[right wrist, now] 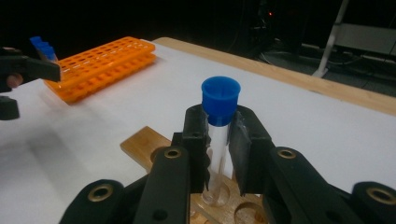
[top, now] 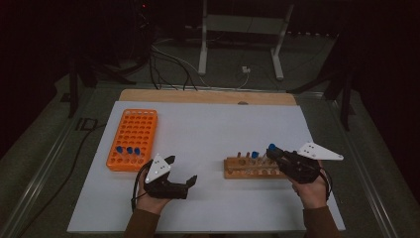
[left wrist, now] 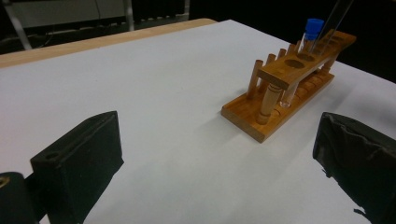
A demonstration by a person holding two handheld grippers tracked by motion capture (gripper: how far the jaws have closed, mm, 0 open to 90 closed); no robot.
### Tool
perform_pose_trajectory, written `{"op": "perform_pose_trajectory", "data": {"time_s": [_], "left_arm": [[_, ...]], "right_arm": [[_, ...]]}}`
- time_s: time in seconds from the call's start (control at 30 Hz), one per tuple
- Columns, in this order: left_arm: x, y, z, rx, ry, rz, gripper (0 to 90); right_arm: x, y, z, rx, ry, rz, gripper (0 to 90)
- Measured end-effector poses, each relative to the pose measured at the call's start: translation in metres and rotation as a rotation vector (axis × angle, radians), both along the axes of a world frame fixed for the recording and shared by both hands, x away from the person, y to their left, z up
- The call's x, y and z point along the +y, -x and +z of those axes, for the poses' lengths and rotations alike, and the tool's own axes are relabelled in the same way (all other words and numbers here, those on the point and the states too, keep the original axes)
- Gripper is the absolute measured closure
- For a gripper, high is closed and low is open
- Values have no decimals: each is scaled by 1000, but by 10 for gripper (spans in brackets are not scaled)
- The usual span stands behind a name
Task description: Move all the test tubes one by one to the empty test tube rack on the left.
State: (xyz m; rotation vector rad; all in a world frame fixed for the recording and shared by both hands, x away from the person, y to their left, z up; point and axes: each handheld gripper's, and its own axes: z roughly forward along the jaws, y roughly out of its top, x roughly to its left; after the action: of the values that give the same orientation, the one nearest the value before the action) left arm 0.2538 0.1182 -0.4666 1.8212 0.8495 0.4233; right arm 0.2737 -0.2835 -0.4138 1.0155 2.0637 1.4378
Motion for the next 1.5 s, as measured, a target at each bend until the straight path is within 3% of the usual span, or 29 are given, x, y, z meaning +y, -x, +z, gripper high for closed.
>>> {"op": "perform_pose_trajectory", "data": {"time_s": [0.3, 0.57, 1.17, 1.5], "left_arm": [[-3, 0, 2, 5, 18, -7, 21], [-19, -1, 10, -7, 16, -44, 23], [-76, -6, 17, -34, -7, -134, 40], [-109, -8, 17, -51, -34, -146, 103]], "right_arm": [[2, 3, 7, 4, -22, 40, 777], [10, 5, 7, 21, -15, 86, 777], [31, 7, 3, 52, -8, 167, 777], [37, 8, 0, 62, -19, 193, 777]]}}
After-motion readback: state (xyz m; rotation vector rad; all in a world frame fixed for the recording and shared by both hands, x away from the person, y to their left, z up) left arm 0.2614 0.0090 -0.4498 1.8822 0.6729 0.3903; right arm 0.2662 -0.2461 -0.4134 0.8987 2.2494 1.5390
